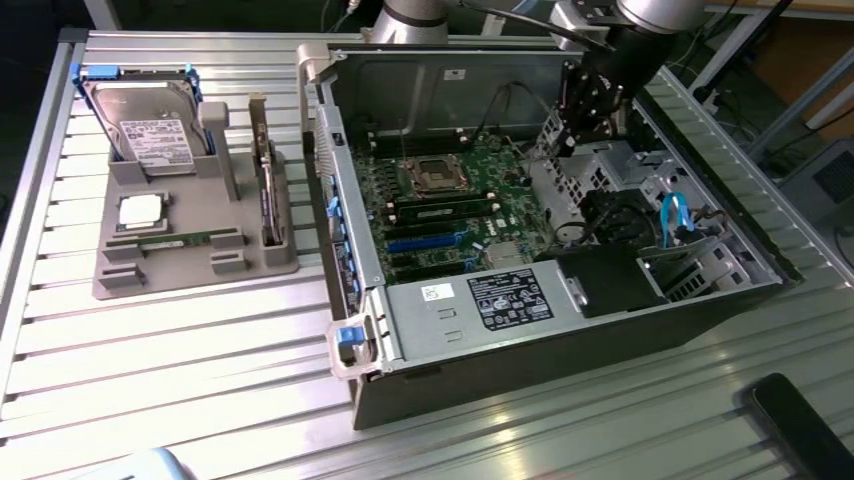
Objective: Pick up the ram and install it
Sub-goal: 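Insert the ram into the slot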
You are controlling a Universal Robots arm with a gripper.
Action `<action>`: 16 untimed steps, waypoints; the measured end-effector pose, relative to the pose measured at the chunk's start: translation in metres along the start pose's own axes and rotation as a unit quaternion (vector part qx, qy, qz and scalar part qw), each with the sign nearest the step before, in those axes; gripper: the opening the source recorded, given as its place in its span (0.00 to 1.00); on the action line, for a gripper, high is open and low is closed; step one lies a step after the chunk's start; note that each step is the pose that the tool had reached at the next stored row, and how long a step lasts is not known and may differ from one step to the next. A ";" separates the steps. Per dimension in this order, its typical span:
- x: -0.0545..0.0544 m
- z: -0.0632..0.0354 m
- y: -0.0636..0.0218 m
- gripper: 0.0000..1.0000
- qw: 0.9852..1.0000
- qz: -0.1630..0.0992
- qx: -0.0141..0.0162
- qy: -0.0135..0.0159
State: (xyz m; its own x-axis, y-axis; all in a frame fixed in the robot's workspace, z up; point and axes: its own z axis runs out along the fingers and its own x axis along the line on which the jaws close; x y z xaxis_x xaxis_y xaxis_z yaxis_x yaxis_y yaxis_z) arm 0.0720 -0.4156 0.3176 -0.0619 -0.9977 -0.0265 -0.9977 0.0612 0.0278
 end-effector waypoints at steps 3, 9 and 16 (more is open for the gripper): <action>0.000 0.0000 0.0000 0.11 1.000 0.000 0.000 0.000; 0.000 0.0000 0.0000 0.11 1.000 0.000 0.000 0.000; 0.001 0.0010 0.0131 0.11 1.000 0.000 0.000 0.000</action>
State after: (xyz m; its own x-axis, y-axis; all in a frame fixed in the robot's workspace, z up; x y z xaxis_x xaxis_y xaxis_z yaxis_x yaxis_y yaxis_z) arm 0.0589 -0.4157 0.3170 -0.0620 -0.9977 -0.0262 -0.9977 0.0612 0.0278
